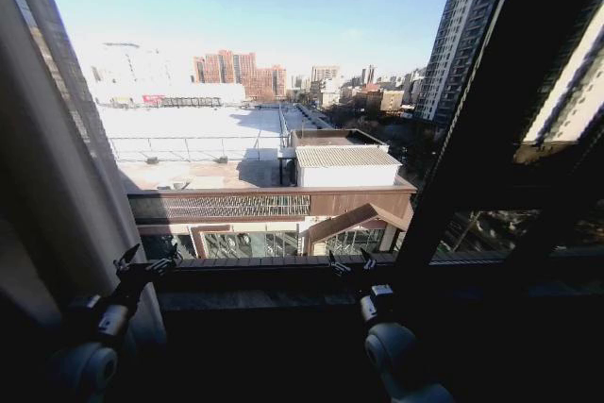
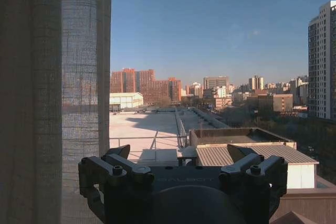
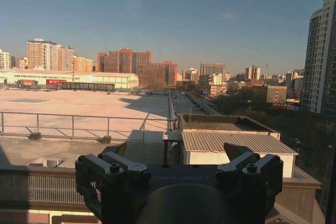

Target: Open the curtains by pulling them apart, changing their state from closed to fully open.

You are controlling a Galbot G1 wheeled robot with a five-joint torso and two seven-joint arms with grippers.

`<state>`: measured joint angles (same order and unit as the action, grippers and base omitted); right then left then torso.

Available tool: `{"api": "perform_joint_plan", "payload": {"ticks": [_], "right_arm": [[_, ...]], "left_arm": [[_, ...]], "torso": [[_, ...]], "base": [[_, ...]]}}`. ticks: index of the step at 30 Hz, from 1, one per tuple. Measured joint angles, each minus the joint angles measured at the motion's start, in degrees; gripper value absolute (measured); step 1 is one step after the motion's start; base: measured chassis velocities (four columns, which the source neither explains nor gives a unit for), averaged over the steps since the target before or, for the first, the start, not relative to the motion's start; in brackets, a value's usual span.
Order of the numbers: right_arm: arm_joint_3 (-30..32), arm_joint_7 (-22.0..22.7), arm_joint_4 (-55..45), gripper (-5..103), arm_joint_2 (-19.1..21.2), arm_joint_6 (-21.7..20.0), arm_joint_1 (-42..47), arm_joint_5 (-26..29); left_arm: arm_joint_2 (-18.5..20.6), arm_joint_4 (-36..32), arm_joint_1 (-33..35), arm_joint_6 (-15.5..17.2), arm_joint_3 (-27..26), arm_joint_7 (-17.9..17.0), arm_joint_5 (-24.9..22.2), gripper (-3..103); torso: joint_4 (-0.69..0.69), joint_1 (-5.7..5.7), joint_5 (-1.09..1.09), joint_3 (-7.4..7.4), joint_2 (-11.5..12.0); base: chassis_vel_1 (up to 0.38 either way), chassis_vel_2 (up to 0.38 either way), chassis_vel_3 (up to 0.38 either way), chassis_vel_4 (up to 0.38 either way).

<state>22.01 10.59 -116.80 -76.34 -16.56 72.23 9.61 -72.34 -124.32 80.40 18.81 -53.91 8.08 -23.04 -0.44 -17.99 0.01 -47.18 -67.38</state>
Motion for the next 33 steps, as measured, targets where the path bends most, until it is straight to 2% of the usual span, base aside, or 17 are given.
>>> {"api": "perform_joint_plan", "payload": {"ticks": [6,14,33], "right_arm": [[1.1,0.1,0.9,100,0.0,-0.1,-0.1,0.1],[0.5,0.1,2.0,100,-0.3,-0.1,-1.3,0.0],[1.4,0.5,1.2,100,-0.9,-0.5,-0.8,-0.2]], "left_arm": [[-0.2,1.3,-0.1,-0.1,1.0,-1.2,0.3,100],[-0.2,1.0,0.5,-0.3,0.1,-0.9,0.3,100],[-0.6,1.4,0.5,-0.9,1.6,-0.1,0.9,100]], "torso": [[0.00,0.00,0.00,0.00,0.0],[0.02,-0.01,0.00,0.00,0.0],[0.00,0.00,0.00,0.00,0.0]], "base": [[-0.019,-0.020,0.015,0.018],[-0.134,-0.142,0.149,0.147],[-0.316,-0.314,0.298,0.319]]}}
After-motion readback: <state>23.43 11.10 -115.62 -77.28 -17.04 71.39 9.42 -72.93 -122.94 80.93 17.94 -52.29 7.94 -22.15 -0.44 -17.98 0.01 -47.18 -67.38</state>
